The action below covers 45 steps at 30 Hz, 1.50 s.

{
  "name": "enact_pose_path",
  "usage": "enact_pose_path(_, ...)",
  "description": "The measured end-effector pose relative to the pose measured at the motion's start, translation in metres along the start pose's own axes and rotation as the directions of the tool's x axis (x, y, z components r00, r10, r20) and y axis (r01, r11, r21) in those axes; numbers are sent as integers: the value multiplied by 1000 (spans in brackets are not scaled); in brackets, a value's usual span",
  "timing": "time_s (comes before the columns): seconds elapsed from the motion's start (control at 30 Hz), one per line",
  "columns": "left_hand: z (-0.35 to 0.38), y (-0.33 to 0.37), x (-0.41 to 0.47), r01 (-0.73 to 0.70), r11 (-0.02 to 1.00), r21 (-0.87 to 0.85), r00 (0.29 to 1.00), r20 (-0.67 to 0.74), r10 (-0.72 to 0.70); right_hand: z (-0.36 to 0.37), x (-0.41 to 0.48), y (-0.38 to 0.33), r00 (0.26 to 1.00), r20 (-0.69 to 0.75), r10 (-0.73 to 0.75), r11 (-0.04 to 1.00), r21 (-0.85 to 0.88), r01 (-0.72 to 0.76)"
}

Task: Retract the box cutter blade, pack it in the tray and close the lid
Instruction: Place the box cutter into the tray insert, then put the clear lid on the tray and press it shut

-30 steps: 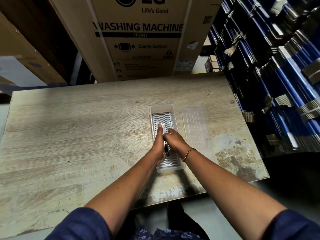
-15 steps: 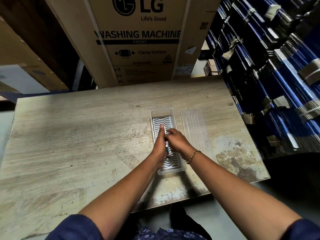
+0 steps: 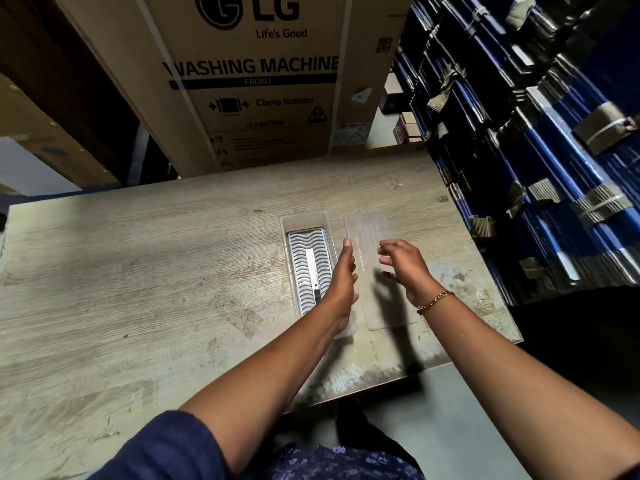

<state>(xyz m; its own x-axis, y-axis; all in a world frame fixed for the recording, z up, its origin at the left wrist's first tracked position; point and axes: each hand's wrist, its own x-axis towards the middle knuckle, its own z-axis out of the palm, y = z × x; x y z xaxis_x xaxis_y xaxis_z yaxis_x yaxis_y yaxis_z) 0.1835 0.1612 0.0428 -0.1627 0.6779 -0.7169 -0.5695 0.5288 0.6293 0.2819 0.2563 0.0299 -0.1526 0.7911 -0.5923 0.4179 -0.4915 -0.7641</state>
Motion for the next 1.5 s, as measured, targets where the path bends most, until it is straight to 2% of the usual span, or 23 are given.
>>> enact_pose_path(0.23,16,-20,21,193,981,-6,978,85,-192,-38,16,50,991,-53,123,974,-187,-131)
enact_pose_path(0.37,16,-24,24,265,964,-3,962,72,-264,-43,19,62,981,-61,183,951,-240,-193)
enact_pose_path(0.57,15,-26,27,308,951,-17,951,22,-307,-43,24,66,980,-65,188,939,-282,-199)
enact_pose_path(0.73,7,-53,63,313,948,60,946,64,-316,-42,26,64,983,-93,156,938,-297,-177)
enact_pose_path(0.83,8,-50,67,298,954,13,950,97,-298,-45,24,60,981,-159,107,940,-307,-152)
enact_pose_path(0.97,25,2,8,230,972,-44,971,79,-226,-52,24,49,978,-199,67,962,-246,-116)
enact_pose_path(1.13,16,20,4,64,997,43,998,-13,-64,-47,21,28,977,-211,-9,992,-122,-17)
enact_pose_path(1.3,-14,34,-4,-30,995,91,994,-99,39,-23,17,12,983,-168,-70,996,-73,58)
enact_pose_path(1.5,-59,34,-11,-68,992,108,971,-219,91,14,7,8,993,-51,-103,992,-74,99)
